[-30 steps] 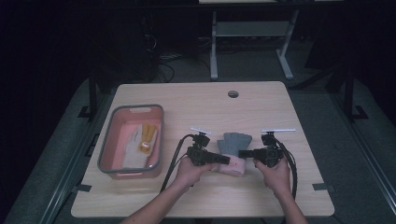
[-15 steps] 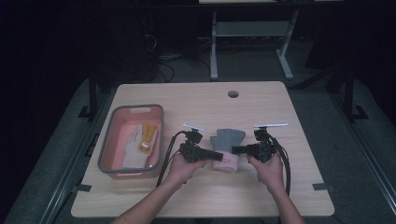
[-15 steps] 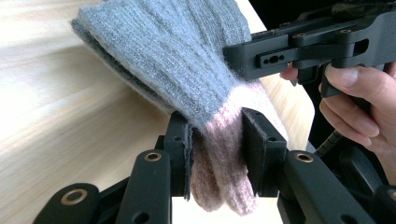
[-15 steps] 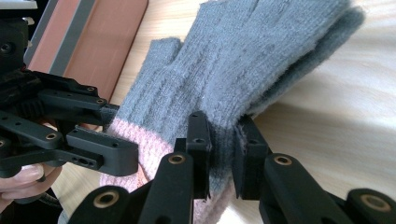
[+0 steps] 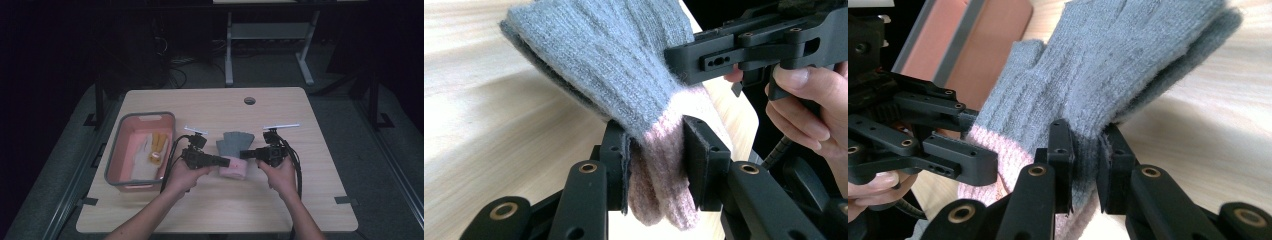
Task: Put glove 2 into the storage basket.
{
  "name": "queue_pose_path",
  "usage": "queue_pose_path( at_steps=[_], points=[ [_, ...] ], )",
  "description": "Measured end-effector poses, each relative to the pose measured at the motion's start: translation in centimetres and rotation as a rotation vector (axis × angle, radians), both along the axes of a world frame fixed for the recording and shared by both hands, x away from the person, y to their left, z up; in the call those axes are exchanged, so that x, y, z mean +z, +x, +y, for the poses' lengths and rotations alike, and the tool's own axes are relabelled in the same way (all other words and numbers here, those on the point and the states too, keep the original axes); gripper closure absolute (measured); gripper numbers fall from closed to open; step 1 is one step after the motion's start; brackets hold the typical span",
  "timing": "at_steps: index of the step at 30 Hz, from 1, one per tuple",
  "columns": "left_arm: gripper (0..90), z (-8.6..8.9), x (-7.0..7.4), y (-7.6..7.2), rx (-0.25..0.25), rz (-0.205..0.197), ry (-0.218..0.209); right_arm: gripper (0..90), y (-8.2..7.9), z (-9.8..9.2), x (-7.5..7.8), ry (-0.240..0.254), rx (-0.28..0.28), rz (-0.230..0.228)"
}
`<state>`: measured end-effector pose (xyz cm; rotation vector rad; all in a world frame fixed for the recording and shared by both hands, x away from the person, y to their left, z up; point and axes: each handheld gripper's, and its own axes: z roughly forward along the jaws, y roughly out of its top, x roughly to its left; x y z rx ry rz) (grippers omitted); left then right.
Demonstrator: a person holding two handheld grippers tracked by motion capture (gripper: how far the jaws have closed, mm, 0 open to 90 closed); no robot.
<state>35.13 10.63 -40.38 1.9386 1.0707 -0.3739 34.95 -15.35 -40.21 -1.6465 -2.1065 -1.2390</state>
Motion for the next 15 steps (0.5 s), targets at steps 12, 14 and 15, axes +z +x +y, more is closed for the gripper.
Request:
queue_pose_path(
  at_steps=[12,14,15],
  points=[
    [65.7,1.6,1.3,0.3,0.018,-0.015,0.003,78.4,0.8,1.5,1.3,0.008,0.035,-0.017],
    [65.7,1.8,1.5,0.3,0.021,-0.017,0.001,78.4,0.9,1.6,1.5,0.010,0.036,-0.018],
    [65.7,2.0,1.6,0.4,0.021,-0.019,0.000,78.4,1.0,1.7,1.6,0.007,0.038,-0.018]
  ],
)
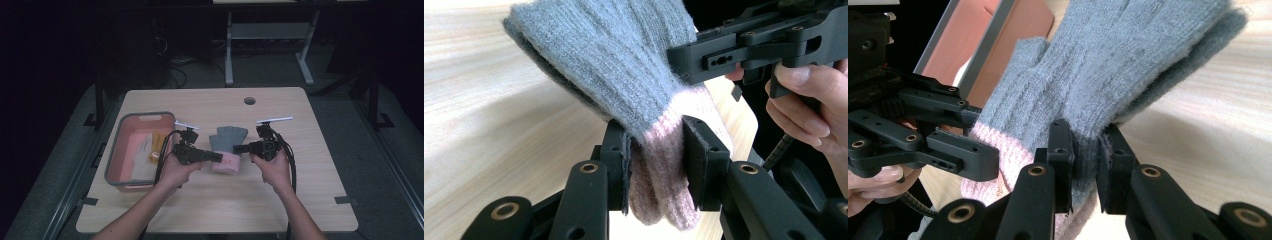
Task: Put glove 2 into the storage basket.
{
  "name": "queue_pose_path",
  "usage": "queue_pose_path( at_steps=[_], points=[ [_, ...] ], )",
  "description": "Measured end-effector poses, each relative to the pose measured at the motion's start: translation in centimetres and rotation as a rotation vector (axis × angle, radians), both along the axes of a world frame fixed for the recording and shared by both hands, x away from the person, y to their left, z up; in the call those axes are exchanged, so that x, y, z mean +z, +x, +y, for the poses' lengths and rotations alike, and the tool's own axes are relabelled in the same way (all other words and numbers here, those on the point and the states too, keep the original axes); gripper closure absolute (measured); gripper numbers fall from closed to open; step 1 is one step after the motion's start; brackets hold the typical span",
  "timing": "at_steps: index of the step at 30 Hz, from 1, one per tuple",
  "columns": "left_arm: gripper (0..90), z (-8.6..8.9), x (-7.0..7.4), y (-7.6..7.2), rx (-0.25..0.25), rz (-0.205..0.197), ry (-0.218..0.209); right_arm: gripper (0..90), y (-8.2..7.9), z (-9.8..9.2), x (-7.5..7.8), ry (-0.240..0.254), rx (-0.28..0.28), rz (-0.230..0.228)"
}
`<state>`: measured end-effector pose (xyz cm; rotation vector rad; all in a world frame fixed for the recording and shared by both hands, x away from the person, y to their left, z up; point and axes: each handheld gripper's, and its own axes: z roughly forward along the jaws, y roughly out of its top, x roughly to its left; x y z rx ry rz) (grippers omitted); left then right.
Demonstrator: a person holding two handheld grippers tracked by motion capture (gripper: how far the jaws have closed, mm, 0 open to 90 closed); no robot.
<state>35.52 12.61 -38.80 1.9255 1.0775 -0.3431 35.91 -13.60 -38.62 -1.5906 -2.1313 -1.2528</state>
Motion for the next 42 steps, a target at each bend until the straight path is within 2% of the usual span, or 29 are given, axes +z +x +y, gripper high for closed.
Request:
queue_pose_path(
  at_steps=[17,19,42],
  points=[
    [66.3,2.5,1.3,0.5,0.026,-0.012,0.001,78.3,1.4,2.6,1.5,0.001,0.047,-0.011],
    [66.3,2.9,1.4,0.7,0.020,-0.025,0.004,78.3,1.6,2.8,1.6,0.002,0.052,-0.016],
    [66.4,5.7,2.8,0.8,0.065,-0.032,0.005,77.9,3.1,5.4,3.0,-0.002,0.112,-0.022]
  ],
)
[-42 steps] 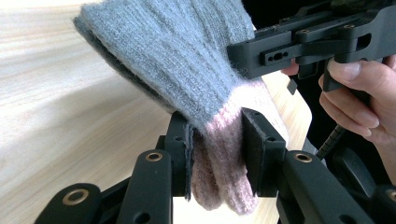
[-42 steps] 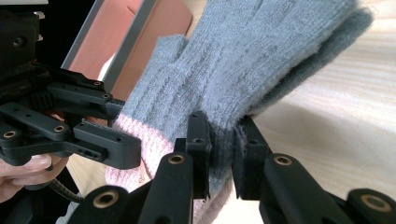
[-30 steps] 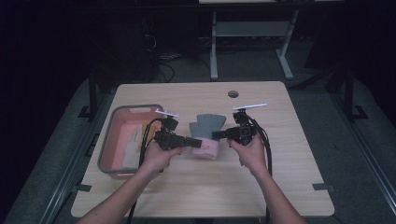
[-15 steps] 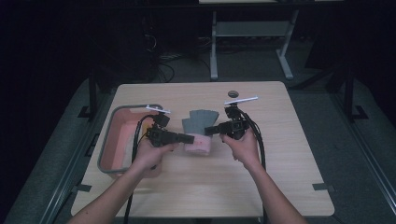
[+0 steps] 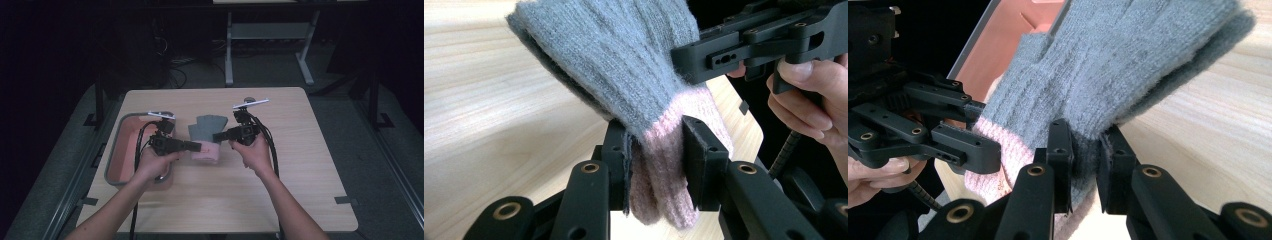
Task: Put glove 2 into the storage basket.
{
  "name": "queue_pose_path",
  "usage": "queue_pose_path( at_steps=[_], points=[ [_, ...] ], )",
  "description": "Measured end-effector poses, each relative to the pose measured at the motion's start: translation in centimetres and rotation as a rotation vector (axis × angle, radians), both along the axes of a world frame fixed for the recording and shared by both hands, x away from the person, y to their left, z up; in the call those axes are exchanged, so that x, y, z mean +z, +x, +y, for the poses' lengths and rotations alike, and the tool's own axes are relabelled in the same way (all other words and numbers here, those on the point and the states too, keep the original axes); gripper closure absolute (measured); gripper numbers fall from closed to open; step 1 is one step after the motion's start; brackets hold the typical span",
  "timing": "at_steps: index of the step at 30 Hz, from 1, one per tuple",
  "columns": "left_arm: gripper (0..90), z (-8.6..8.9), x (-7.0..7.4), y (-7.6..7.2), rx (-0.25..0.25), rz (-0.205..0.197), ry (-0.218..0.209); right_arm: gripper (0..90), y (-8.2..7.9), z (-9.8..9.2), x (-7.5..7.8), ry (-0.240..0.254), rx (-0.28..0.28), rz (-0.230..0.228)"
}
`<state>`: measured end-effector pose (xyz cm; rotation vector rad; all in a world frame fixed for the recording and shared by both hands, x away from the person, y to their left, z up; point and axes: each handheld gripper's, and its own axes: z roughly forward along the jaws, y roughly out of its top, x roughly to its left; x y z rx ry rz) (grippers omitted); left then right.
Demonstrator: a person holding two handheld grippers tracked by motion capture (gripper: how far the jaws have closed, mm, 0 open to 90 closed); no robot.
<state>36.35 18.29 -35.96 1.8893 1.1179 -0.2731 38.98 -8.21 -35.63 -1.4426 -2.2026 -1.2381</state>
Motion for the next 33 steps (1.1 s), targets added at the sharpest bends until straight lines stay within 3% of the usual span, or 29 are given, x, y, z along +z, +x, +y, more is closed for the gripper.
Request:
queue_pose_path(
  at_steps=[33],
  points=[
    [66.4,4.1,1.8,-0.4,0.056,-0.014,0.019,77.4,1.1,4.7,1.9,-0.026,0.078,-0.027]
  ],
)
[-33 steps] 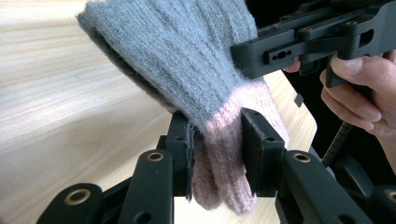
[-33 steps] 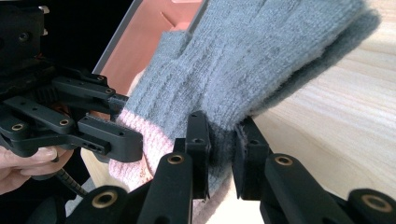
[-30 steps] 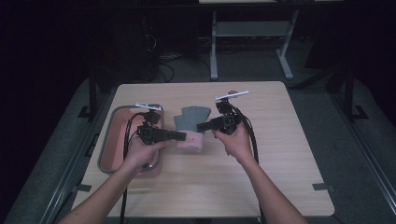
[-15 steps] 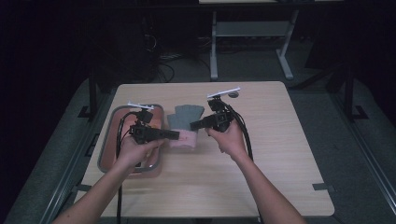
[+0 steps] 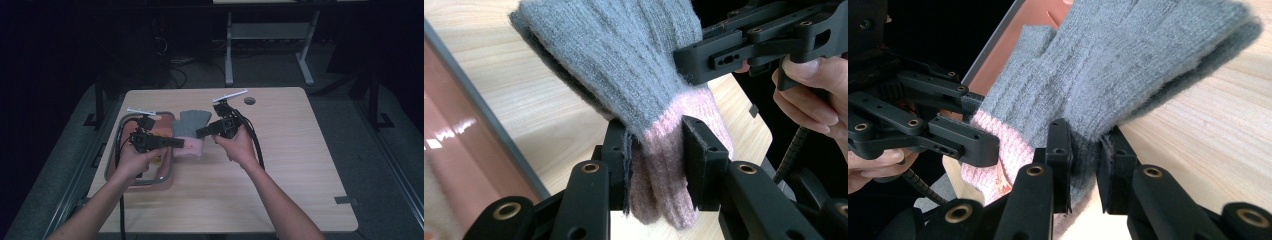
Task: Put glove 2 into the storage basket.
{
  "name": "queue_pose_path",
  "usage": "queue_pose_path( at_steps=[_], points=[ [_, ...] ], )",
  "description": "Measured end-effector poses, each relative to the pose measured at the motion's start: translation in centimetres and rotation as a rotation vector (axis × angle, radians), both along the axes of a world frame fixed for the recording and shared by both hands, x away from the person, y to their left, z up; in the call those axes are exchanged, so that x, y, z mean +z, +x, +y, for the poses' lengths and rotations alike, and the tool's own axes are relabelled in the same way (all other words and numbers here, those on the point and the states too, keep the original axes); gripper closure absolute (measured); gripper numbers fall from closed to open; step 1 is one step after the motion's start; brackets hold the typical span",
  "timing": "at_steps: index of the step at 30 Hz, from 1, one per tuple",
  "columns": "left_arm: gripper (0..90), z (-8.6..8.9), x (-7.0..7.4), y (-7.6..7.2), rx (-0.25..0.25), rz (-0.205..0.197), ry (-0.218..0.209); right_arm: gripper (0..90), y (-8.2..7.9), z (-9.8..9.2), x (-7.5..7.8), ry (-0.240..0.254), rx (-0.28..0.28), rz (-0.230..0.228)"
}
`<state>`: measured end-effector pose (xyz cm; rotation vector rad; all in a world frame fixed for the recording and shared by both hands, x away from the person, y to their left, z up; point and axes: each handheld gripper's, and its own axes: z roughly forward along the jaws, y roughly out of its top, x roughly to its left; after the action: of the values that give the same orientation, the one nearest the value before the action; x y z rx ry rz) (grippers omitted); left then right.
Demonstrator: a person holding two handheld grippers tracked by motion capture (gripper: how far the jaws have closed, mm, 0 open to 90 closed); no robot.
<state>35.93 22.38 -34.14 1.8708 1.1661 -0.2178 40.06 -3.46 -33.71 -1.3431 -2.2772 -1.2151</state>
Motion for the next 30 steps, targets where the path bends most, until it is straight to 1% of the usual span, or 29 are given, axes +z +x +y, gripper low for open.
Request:
queue_pose_path(
  at_steps=[1,2,3,7,11,14,20,21,27,30],
  points=[
    [66.4,0.2,0.0,0.0,-0.005,-0.007,0.006,77.4,0.0,0.0,0.0,0.000,0.000,0.000],
    [66.5,0.3,0.0,0.0,0.000,-0.002,0.002,77.4,0.0,0.2,0.0,-0.002,0.001,0.002],
    [66.4,0.4,0.1,0.0,0.001,-0.008,0.009,77.4,0.1,0.3,0.1,-0.003,0.004,0.000],
    [66.5,0.9,0.2,-0.1,0.007,-0.014,0.013,77.4,0.3,1.1,0.2,-0.007,0.017,-0.006],
    [66.5,1.5,0.2,-0.2,0.013,-0.010,0.016,77.4,0.4,1.5,0.2,-0.008,0.024,-0.007],
    [66.5,1.8,0.2,-0.2,0.017,-0.006,0.020,77.4,0.5,1.9,0.1,-0.010,0.031,0.001],
    [66.5,2.4,0.3,-0.3,0.029,-0.010,0.024,77.4,0.7,2.5,0.2,-0.003,0.040,0.007],
    [66.5,2.5,0.4,-0.3,0.033,-0.011,0.021,77.4,0.8,2.6,0.2,-0.004,0.045,0.000],
    [66.6,3.4,0.4,-0.4,0.046,-0.014,0.025,77.4,1.0,3.6,0.3,-0.005,0.057,0.003],
    [66.6,3.8,0.4,-0.4,0.054,-0.015,0.027,77.4,1.2,4.1,0.3,0.003,0.067,0.001]
  ],
)
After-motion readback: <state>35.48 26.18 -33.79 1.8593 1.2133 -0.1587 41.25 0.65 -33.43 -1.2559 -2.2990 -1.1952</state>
